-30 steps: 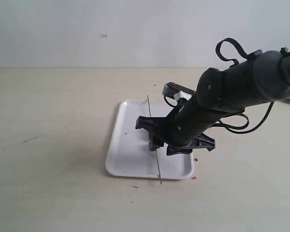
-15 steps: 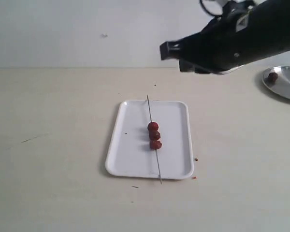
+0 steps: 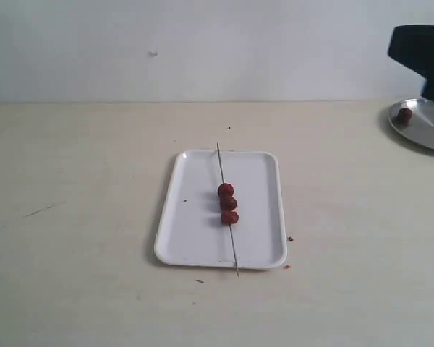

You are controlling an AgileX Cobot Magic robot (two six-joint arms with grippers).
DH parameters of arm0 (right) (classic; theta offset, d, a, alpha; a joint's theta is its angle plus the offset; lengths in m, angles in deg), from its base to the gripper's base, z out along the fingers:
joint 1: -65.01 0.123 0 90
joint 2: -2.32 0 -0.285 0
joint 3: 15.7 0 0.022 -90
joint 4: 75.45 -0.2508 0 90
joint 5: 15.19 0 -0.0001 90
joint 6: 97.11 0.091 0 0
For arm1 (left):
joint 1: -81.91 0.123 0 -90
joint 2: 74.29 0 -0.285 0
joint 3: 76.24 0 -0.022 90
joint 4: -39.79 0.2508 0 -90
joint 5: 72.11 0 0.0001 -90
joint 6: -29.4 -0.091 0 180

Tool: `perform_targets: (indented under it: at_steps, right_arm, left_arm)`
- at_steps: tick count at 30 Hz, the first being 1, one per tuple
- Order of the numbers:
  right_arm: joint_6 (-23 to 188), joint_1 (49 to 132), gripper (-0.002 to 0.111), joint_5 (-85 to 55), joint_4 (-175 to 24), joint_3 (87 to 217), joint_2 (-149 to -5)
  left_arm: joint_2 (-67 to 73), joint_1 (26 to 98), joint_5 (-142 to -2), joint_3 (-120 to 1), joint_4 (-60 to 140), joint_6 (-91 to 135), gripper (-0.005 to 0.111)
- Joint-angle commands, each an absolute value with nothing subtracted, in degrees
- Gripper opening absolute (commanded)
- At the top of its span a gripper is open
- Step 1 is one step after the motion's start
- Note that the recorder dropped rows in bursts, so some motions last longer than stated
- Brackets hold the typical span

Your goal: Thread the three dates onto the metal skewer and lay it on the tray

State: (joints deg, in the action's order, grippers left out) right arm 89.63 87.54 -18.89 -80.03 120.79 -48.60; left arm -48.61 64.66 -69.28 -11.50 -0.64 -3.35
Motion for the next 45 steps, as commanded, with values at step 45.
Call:
perform_targets:
  at_steps: [45]
  right_arm:
    - [75.49, 87.67, 0.000, -7.84, -80.10, 106.90, -38.29]
  left_arm:
    - [-66.51, 74.81, -61.97, 0.97, 30.35, 20.55, 0.000]
